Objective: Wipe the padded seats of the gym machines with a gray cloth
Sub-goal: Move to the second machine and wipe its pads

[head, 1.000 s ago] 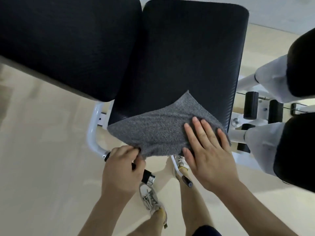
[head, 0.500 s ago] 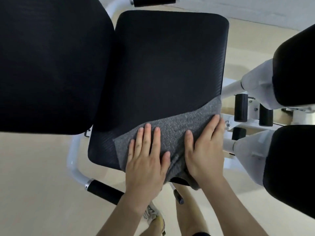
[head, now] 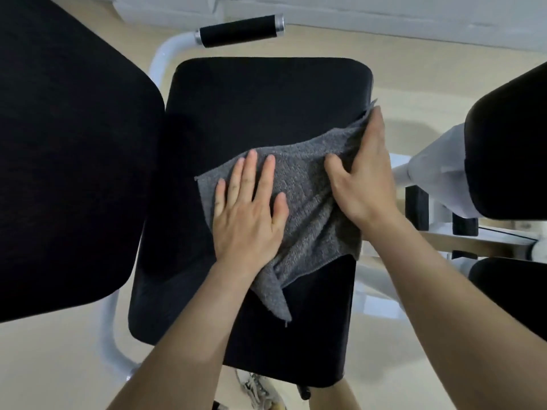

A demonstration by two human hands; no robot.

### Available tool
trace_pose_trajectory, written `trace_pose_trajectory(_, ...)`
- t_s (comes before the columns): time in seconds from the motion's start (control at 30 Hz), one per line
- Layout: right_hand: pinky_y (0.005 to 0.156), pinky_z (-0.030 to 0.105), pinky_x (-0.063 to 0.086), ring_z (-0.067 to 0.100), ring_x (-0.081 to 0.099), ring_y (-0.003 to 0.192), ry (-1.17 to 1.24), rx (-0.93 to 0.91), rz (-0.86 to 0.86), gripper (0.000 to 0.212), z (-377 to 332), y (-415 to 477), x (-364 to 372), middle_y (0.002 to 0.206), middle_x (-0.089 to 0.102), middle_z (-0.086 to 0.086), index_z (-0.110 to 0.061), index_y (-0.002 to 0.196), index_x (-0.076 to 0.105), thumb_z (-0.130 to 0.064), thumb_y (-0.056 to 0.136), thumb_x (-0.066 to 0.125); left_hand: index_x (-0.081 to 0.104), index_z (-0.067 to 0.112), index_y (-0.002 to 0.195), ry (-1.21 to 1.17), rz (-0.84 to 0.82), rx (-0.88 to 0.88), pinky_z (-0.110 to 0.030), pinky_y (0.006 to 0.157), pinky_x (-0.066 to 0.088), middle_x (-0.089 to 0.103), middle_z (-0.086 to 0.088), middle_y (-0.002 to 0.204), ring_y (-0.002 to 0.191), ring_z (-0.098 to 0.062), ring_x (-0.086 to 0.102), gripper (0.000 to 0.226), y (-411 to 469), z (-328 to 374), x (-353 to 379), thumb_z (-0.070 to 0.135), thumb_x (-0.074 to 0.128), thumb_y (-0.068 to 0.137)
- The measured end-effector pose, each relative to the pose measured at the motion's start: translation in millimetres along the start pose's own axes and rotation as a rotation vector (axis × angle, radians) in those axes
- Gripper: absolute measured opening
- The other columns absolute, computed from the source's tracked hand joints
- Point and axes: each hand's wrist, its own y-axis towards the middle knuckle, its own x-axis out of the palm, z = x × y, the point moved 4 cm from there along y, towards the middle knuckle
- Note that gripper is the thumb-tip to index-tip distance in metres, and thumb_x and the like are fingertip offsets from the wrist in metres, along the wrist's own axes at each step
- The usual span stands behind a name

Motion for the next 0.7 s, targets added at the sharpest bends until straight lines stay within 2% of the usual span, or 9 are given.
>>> trace_pose_trajectory(0.1, 0.118, 0.051, 0.006, 0.028, 0.003, 0.147, -0.389, -0.264, -0.003, 0.078, -27, -8, 10, 0.16, 0.006, 0.01, -0.015, 0.151, -0.001, -0.037, 0.089, 0.041, 0.004, 0.029, 0.152, 0.024, 0.015, -0.171, -0.046, 0.119, 0.007, 0.004, -0.001, 0.161, 0.148, -0.016, 0.001, 0.06, -20, -38, -2, 0.048, 0.016, 0.096)
trace_pose_trajectory(0.17, 0.117, 0.054, 0.008, 0.025, 0.003, 0.148, -0.446, -0.395, -0.097, 0.073, -43, -24, 27, 0.16, 0.009, 0.007, -0.022, 0.151, 0.003, -0.035, 0.091, 0.041, 0.006, 0.027, 0.152, 0.031, 0.02, -0.277, -0.047, 0.119, 0.011, 0.007, -0.003, 0.161, 0.148, -0.018, 0.004, 0.061, -45, -61, -4, 0.049, 0.016, 0.096)
trace_pose_trajectory(0.23, 0.116, 0.053, 0.012, 0.023, 0.008, 0.147, -0.454, -0.548, -0.226, 0.07, -58, -49, 43, 0.16, 0.015, 0.006, -0.028, 0.151, 0.008, -0.032, 0.091, 0.044, 0.008, 0.025, 0.152, 0.011, 0.008, -0.357, -0.046, 0.117, 0.014, 0.009, -0.004, 0.161, 0.147, -0.019, 0.008, 0.062, -72, -75, -7, 0.05, 0.016, 0.096)
trace_pose_trajectory(0.3, 0.113, 0.051, 0.019, 0.023, 0.02, 0.145, -0.439, -0.656, -0.27, 0.067, -71, -81, 49, 0.155, 0.027, 0.005, -0.027, 0.149, 0.02, -0.036, 0.089, 0.048, 0.012, 0.023, 0.152, -0.012, -0.015, -0.388, -0.044, 0.116, 0.019, 0.013, -0.004, 0.16, 0.146, -0.022, 0.013, 0.061, -95, -84, -10, 0.047, 0.016, 0.096)
trace_pose_trajectory(0.4, 0.091, 0.046, 0.035, 0.027, 0.047, 0.119, -0.441, -0.755, -0.338, 0.065, -73, -142, 54, 0.131, 0.05, 0.005, -0.023, 0.136, 0.041, -0.052, 0.08, 0.055, 0.033, 0.018, 0.146, -0.068, -0.001, -0.326, -0.04, 0.112, 0.027, 0.031, -0.007, 0.154, 0.138, -0.026, 0.031, 0.057, -117, -99, -20, 0.037, 0.021, 0.093)
trace_pose_trajectory(0.47, 0.079, 0.042, 0.037, 0.026, 0.05, 0.101, -0.51, -0.78, -0.419, 0.064, -61, -184, 61, 0.117, 0.054, 0.004, -0.025, 0.128, 0.046, -0.056, 0.073, 0.06, 0.046, 0.017, 0.138, -0.132, 0.009, -0.28, -0.038, 0.107, 0.034, 0.042, -0.005, 0.146, 0.13, -0.026, 0.04, 0.051, -128, -107, -27, 0.025, 0.036, 0.089)
trace_pose_trajectory(0.57, 0.074, 0.039, 0.037, 0.021, 0.05, 0.09, -0.574, -0.77, -0.453, 0.035, -41, -212, 71, 0.103, 0.056, -0.002, -0.028, 0.109, 0.056, -0.04, 0.077, 0.065, 0.058, 0.019, 0.126, -0.1, -0.008, -0.195, -0.039, 0.096, 0.043, 0.054, -0.003, 0.128, 0.114, -0.026, 0.051, 0.052, -142, -112, -34, 0.003, 0.059, 0.077)
trace_pose_trajectory(0.63, 0.071, 0.037, 0.042, 0.021, 0.055, 0.086, -0.525, -0.728, -0.416, 0.02, -37, -206, 67, 0.094, 0.06, -0.004, -0.025, 0.099, 0.062, -0.024, 0.079, 0.063, 0.063, 0.021, 0.115, -0.077, 0.011, -0.168, -0.042, 0.09, 0.045, 0.062, -0.002, 0.112, 0.101, -0.026, 0.058, 0.04, -143, -120, -37, 0.008, 0.059, 0.077)
trace_pose_trajectory(0.7, 0.069, 0.035, 0.049, 0.022, 0.062, 0.081, -0.32, -0.609, -0.4, 0.02, -41, -194, 51, 0.088, 0.065, -0.003, -0.021, 0.097, 0.065, -0.019, 0.081, 0.052, 0.063, 0.022, 0.109, -0.156, 0.041, -0.141, -0.046, 0.085, 0.047, 0.068, 0.001, 0.098, 0.091, -0.025, 0.064, 0.031, -143, -129, -43, 0.013, 0.056, 0.081)
